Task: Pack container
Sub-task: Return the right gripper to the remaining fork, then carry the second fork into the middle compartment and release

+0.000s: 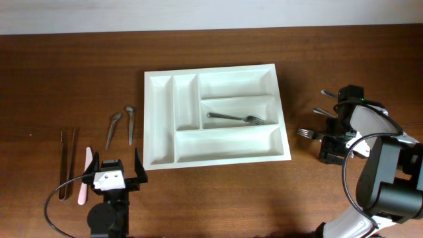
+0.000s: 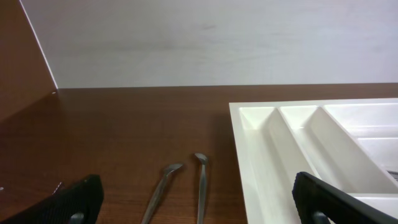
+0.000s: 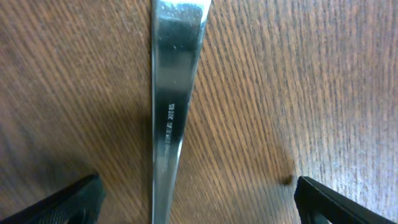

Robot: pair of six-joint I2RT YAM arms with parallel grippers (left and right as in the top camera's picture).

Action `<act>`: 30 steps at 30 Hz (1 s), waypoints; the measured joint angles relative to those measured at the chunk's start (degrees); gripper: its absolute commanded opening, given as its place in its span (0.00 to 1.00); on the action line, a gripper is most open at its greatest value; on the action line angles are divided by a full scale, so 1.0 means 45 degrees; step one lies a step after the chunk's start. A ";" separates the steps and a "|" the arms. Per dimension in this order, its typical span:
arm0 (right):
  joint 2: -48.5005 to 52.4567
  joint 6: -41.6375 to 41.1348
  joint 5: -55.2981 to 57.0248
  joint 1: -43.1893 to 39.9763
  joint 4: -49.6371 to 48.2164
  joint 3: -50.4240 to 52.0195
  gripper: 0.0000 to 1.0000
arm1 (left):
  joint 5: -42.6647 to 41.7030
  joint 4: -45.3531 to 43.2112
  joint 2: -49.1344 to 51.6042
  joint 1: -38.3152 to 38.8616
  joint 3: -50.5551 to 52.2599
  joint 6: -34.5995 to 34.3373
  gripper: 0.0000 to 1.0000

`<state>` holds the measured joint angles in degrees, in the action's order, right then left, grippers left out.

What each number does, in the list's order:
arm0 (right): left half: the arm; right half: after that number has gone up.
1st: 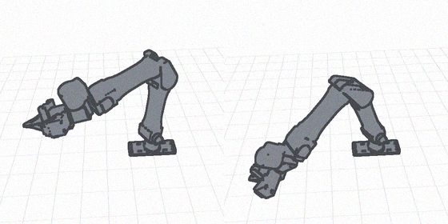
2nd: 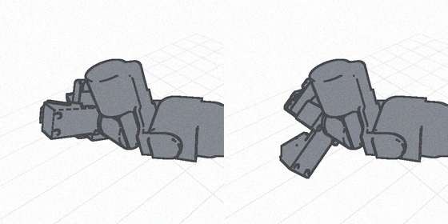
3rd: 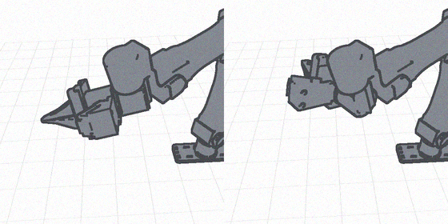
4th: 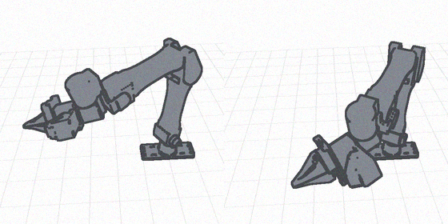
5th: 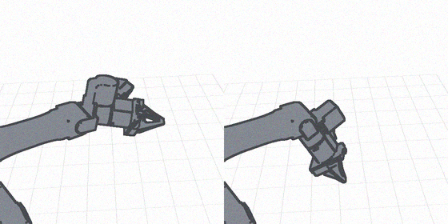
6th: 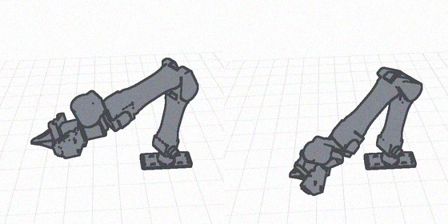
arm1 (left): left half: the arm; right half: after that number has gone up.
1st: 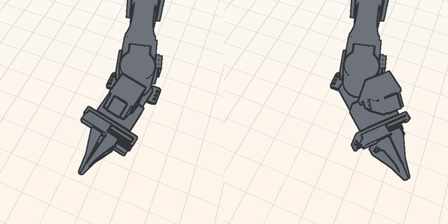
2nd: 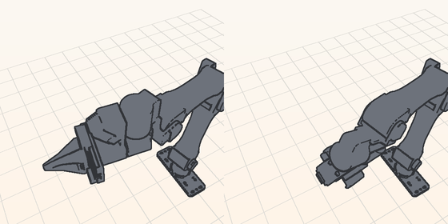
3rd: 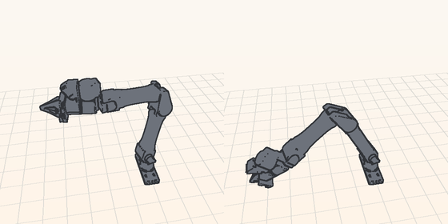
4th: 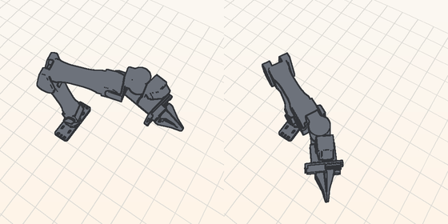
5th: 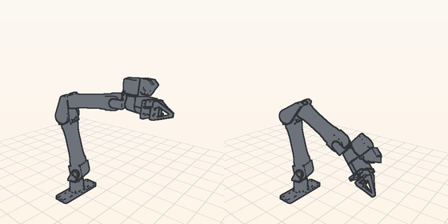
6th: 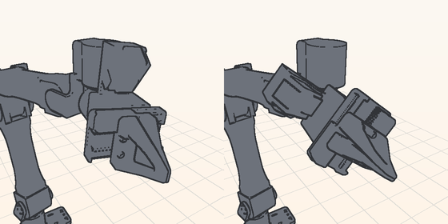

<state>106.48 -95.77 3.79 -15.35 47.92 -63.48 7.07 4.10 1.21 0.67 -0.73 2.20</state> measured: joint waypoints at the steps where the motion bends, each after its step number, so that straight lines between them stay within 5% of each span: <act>1: 0.0024 -0.0005 0.0000 0.0000 0.0000 -0.0010 0.99 | 0.0000 0.0000 0.0000 0.0000 0.0000 0.0000 0.99; 3: 0.0049 0.0005 0.0000 0.0000 0.0005 -0.0034 0.93 | 0.0000 0.0000 0.0000 0.0000 0.0000 0.0000 0.99; 9: 0.0155 -0.0039 0.0049 -0.0024 -0.0102 -0.0131 0.24 | 0.0000 0.0000 0.0000 0.0000 0.0000 0.0000 0.99; 11: 0.0165 0.0053 0.0049 -0.0024 -0.0117 -0.0131 0.14 | 0.0000 0.0000 0.0000 0.0000 0.0000 0.0000 0.99; 23: 0.0233 0.1277 -0.0189 -0.0019 0.0185 -0.0316 0.04 | 0.0000 0.0000 0.0000 0.0000 0.0000 0.0000 0.99; 30: 0.0209 0.1962 -0.0340 0.0578 0.2968 -0.3589 0.04 | 0.0000 0.0000 0.0000 0.0000 0.0000 0.0000 0.99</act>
<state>107.42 -86.94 2.26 -12.75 61.28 -79.64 7.07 4.10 1.21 0.67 -0.73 2.20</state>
